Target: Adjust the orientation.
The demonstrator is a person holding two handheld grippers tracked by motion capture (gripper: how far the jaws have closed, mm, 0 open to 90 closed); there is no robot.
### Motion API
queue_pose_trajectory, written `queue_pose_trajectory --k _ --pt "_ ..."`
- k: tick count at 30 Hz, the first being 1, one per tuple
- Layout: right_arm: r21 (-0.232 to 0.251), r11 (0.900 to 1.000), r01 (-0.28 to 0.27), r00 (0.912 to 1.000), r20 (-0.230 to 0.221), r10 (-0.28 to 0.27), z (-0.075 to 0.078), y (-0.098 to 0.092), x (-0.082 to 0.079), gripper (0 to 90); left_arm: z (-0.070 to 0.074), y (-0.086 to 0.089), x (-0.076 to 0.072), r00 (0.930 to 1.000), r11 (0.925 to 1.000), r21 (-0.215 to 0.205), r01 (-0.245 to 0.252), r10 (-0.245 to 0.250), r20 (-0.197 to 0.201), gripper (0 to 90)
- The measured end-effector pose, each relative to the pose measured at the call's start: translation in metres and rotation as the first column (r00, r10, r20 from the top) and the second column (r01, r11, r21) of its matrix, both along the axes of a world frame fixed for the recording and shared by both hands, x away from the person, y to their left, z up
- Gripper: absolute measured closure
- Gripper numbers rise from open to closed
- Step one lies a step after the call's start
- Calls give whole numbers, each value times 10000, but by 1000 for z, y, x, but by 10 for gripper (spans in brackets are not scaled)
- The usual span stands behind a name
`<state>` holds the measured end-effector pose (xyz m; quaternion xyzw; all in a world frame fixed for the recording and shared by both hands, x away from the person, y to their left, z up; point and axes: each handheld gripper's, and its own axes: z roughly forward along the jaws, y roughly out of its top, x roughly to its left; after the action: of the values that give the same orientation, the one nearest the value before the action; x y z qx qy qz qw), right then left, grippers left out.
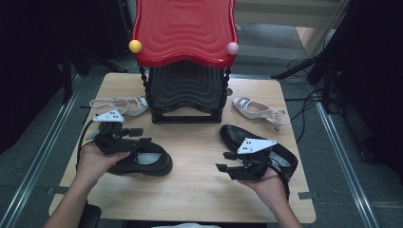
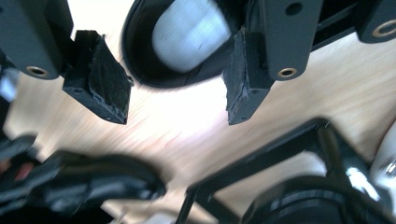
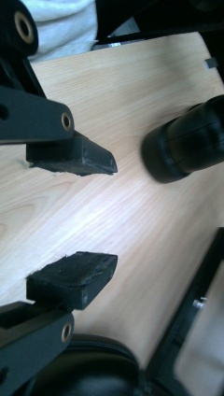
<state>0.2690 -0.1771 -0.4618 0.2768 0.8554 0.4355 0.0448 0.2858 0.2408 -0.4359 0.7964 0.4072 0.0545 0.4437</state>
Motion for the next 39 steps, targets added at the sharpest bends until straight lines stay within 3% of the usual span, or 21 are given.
queue_pose_trajectory --k 2,6,9,18,30,35,39 --pt "-134 9998 144 9998 -155 -146 -5 -1 5 521 -2 3 -2 10000 10000 66 29 -29 8 403" --pt "-220 9990 386 9978 -523 -397 -8 -1 11 517 -3 11 0 10000 9995 -329 -17 14 -85 399" --pt "-31 9989 464 9972 -586 -465 -7 -3 11 529 -5 13 0 10000 9999 -124 -4 3 -80 400" --pt "-210 9975 671 9942 -834 -686 -12 -6 13 526 -6 18 1 9998 9998 -182 -114 111 -159 403" --pt "-418 9974 585 9925 -1050 -626 -15 -1 13 522 -12 21 13 9991 9995 283 -155 166 -392 404" --pt "341 9984 442 9937 -1046 -404 -2 11 11 551 -4 30 17 9975 9994 -6 -358 357 -610 400" --pt "337 9994 -13 9955 -949 45 14 39 15 556 4 34 14 9989 9992 230 -335 342 -315 400"
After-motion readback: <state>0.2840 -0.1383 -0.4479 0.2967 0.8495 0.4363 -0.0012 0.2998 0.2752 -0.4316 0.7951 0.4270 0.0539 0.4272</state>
